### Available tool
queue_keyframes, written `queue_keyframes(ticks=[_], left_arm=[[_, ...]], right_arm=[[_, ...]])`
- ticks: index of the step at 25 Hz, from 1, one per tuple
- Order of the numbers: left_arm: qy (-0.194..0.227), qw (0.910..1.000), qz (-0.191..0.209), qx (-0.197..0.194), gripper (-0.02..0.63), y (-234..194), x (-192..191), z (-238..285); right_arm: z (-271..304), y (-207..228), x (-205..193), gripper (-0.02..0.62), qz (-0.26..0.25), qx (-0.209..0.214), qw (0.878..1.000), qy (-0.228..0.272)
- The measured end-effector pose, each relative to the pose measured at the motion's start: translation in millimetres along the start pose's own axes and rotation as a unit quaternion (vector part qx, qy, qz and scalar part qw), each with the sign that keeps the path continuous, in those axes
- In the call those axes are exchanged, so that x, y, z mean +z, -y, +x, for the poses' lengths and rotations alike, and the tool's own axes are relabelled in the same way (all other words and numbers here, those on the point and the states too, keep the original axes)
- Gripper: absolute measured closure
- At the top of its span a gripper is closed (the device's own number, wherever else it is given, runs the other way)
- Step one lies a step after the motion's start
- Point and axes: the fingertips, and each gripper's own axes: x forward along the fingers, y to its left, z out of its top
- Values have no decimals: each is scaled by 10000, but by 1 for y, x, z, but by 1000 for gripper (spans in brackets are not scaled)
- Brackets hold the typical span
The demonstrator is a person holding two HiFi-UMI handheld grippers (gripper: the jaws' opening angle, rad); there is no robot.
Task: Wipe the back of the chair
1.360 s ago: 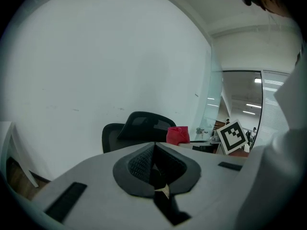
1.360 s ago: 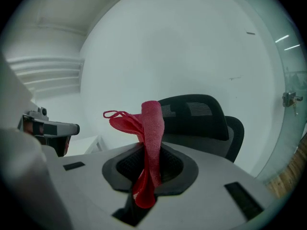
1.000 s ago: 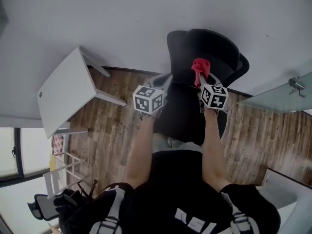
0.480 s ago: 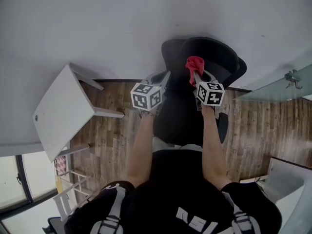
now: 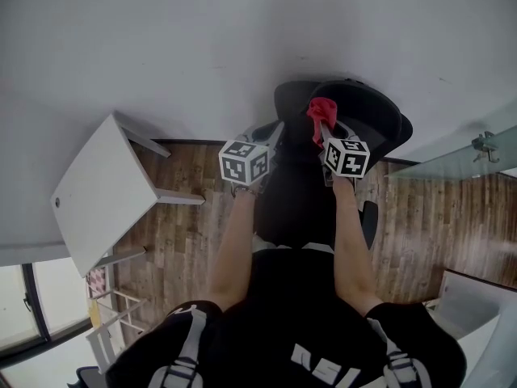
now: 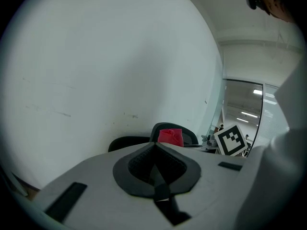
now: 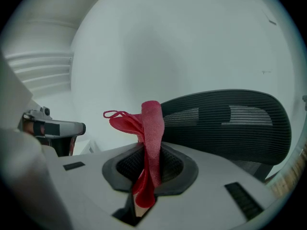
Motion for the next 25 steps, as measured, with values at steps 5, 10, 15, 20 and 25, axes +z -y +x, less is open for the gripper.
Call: queue_keyframes(ticks=[5,10,15,20,25], left_arm=[[51,9999,-4,117,581,-20,10,1],[33,9999,32,109,581,-30,17,5],[-1,9999,117,60,581,-31,22,14],[-38,9997,234,-27,581,-26,29,23],[-64,9994,313,-124,581,-17,34,34]], right_arm=[[19,-1,10,522,60,24,10000,46],[31,0,15,522,164,-48,9998,41],[35,9,19,522,206,-151,9997,32],[35,21,24,520,283,-287,9992,74],[27,44,30,520,469,-510,9975,168]])
